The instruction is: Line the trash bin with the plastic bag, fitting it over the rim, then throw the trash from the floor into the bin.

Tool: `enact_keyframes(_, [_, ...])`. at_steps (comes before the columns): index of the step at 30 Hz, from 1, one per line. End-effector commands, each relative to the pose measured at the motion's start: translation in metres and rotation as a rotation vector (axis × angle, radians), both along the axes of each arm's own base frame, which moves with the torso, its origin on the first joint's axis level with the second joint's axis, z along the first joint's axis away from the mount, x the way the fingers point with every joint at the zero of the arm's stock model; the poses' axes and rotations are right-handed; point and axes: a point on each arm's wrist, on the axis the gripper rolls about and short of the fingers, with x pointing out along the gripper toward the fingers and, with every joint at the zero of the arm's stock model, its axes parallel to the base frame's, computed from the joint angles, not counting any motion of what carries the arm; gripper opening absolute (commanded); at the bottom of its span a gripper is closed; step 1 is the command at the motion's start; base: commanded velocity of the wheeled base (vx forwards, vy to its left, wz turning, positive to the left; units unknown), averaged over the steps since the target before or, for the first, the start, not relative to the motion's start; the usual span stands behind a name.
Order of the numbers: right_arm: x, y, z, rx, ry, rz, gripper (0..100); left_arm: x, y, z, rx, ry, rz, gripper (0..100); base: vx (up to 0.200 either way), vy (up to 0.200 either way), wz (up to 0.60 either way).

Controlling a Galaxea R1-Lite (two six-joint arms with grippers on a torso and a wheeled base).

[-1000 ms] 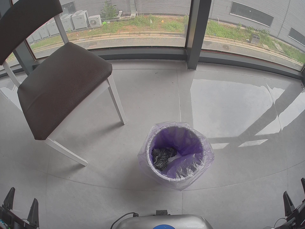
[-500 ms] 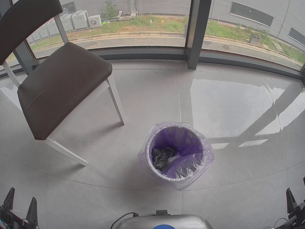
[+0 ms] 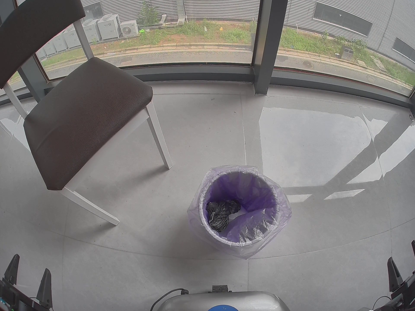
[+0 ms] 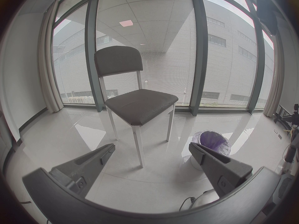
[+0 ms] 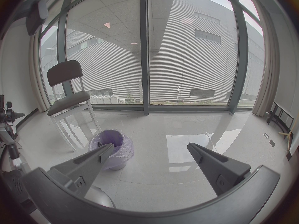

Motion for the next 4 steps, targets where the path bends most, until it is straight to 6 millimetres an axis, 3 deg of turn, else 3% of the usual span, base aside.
enact_keyframes(1, [0.0003,0.0,-0.0051,0.007,0.003,0.001,100,0.0,0.0,-0.0049,0.001,0.002,-0.001,100,0.0,0.0,0.0])
enact_keyframes(4, [0.0003,-0.0001,-0.0051,0.007,0.003,-0.001,100,0.0,0.0,-0.0049,0.001,0.002,-0.001,100,0.0,0.0,0.0])
